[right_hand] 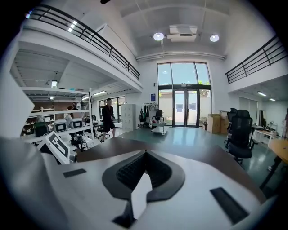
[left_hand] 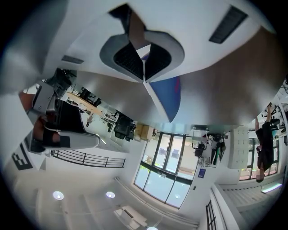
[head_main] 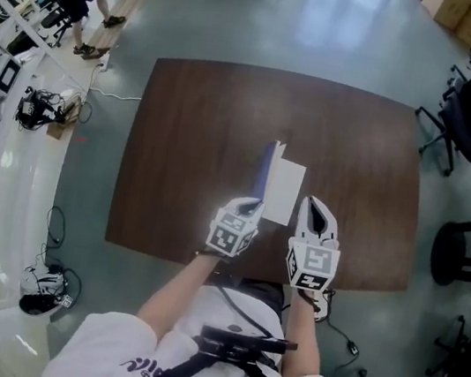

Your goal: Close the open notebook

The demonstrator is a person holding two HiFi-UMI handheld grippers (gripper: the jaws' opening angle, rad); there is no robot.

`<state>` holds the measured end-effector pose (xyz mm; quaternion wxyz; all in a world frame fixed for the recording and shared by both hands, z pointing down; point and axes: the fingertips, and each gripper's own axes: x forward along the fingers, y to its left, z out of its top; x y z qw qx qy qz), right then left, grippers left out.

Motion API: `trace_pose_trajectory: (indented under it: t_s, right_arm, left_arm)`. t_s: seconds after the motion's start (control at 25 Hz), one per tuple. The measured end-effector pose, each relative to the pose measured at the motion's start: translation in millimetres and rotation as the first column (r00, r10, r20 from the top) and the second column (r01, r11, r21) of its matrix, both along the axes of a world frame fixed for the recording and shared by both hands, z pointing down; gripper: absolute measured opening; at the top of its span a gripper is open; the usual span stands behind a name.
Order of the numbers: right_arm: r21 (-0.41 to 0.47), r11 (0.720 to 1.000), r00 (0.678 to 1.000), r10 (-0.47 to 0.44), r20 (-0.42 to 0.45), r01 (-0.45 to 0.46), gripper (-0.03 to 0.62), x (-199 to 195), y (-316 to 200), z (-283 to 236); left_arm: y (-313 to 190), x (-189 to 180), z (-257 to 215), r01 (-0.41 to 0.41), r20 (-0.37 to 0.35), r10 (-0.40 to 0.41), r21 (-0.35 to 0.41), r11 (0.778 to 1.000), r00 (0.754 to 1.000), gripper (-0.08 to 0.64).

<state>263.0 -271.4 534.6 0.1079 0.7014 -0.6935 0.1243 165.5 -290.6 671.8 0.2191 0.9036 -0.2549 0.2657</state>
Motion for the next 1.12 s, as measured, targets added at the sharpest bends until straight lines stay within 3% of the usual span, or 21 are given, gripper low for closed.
trace_pose_trajectory:
  t_s: [0.56,1.12]
  right_arm:
    - [-0.061,0.994,0.995,0.09,0.038,-0.088,-0.008,54,13,29]
    - [-0.128,0.982,0.985,0.152,0.08,-0.141,-0.008,78,22,69]
  left_arm:
    - [13,74,42,-0.101,0.027,0.104,-0.091,0.991,0.994,0.026]
    - [25,98,112,-0.113,0.096,0.138,-0.23,0.966,0.986,0.026]
